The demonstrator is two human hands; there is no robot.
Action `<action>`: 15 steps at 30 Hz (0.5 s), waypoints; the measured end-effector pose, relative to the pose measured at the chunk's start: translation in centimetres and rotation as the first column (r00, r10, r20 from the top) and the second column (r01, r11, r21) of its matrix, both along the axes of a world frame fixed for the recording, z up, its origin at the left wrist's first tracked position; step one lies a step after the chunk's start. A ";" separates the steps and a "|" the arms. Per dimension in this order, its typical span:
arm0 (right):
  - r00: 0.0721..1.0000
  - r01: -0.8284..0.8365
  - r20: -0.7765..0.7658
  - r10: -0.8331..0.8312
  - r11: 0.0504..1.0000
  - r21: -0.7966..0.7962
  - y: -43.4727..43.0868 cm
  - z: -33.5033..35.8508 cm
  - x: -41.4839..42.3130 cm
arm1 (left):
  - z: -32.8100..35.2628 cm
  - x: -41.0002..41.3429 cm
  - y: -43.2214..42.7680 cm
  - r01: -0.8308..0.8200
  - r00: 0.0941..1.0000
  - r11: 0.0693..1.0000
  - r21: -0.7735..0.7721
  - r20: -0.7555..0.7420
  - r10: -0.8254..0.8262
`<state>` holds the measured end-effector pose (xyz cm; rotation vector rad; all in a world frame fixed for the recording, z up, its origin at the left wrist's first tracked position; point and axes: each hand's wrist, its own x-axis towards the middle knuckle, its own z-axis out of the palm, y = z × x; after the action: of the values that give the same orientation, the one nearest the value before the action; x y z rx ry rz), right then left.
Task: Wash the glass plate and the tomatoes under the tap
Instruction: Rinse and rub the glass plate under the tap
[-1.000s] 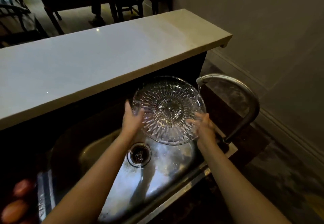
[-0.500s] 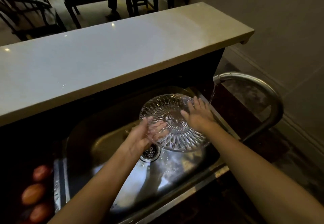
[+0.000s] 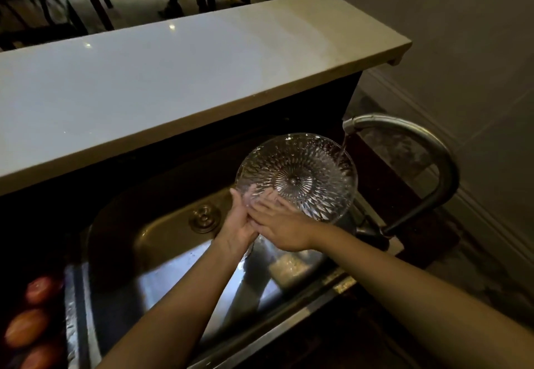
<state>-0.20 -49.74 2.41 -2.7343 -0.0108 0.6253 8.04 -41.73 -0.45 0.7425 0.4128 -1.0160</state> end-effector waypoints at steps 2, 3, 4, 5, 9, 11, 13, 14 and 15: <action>0.999 0.003 -0.049 -0.006 0.997 -0.075 -1.2 0.3 -2.0 | -0.8 0.5 0.1 -0.022 1.000 1.000 -0.018 0.005 0.022; 0.997 0.031 -0.067 -0.039 0.992 -0.122 -2.0 0.5 -3.0 | -1.1 0.6 0.2 -0.039 0.999 0.999 -0.027 -0.003 0.039; 0.993 0.074 -0.076 -0.088 0.982 -0.173 -2.9 0.7 -3.6 | -1.4 0.7 0.4 -0.052 0.999 0.998 -0.035 -0.008 0.052; 0.986 0.126 -0.075 -0.148 0.963 -0.237 -3.8 0.9 -4.0 | -1.6 0.6 0.7 -0.057 0.998 0.997 -0.043 -0.007 0.056; 0.919 0.375 0.064 -0.388 0.816 -0.441 -7.9 1.2 -3.1 | -2.2 -0.4 1.8 0.008 1.000 0.998 -0.065 0.000 -0.008; 0.884 0.462 0.164 -0.437 0.768 -0.443 -8.6 0.9 -1.8 | -1.9 -1.3 1.7 0.017 1.000 0.997 -0.073 -0.008 -0.018; 0.875 0.483 0.249 -0.414 0.725 -0.492 -8.5 0.3 0.0 | -1.6 -1.8 1.5 -0.031 0.999 0.996 -0.083 -0.031 0.029; 0.877 0.481 0.267 -0.400 0.717 -0.505 -8.3 0.1 1.0 | -1.5 -1.8 1.4 -0.064 0.997 0.993 -0.096 -0.052 0.059; 0.883 0.469 0.273 -0.382 0.732 -0.494 -7.8 -0.2 1.9 | -1.3 -1.7 1.3 -0.081 0.995 0.991 -0.103 -0.061 0.075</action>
<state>1.70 -57.54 2.26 -3.1452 0.8775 0.3053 6.31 -40.47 -1.79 0.5991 0.4310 -0.9796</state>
